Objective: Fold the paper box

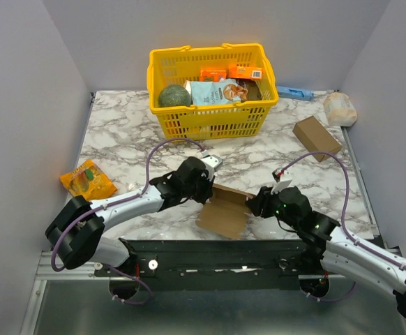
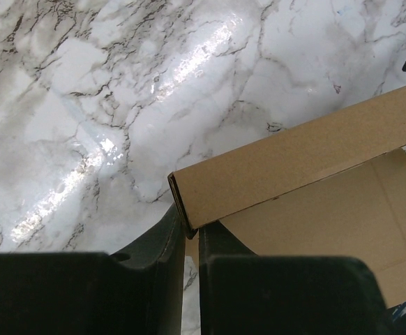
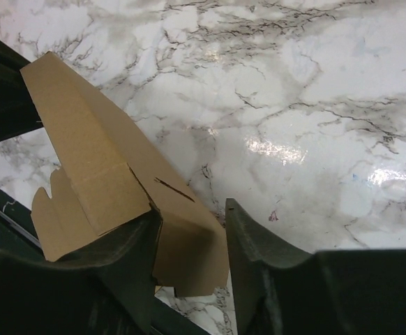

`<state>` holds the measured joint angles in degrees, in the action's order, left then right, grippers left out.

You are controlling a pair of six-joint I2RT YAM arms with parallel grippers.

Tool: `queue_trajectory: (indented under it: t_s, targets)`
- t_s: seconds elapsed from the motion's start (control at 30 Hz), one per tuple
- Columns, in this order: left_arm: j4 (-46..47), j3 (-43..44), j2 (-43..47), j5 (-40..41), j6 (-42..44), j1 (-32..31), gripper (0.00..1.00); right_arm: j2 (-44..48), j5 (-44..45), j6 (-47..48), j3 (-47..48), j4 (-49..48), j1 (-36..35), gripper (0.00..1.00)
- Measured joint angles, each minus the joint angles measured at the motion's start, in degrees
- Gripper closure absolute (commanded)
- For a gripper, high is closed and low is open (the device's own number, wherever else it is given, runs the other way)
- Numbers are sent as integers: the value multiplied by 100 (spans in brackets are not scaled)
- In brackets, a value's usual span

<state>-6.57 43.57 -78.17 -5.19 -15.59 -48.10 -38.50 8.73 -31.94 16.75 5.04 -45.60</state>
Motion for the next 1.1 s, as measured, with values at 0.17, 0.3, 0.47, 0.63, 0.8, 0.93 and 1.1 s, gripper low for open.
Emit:
queue_trajectory:
  t_s: [0.17,0.3,0.47,0.63,0.8,0.93,1.1]
  targets:
    - [103,-57,0,-31,-142,20,100,-42,-7,35,-11,-111,-44,85]
    - [417,-243,0,70,-369,42,100,-59,-66,48,-31,-111,-98,85]
    - [1023,-570,7,234,-728,39,100,-57,-70,31,-37,-114,-125,85]
    - [1582,-850,7,389,-946,39,100,-55,-70,-22,-68,-151,-136,85]
    - [2184,-1178,20,402,-1043,39,96,-48,-70,-68,-109,-201,-153,85]
    - [2507,-1344,20,404,-1045,42,92,-42,-70,-98,-122,-225,-160,85]
    - [2754,-1429,20,400,-1034,42,87,-2,-70,-107,-144,-240,-160,85]
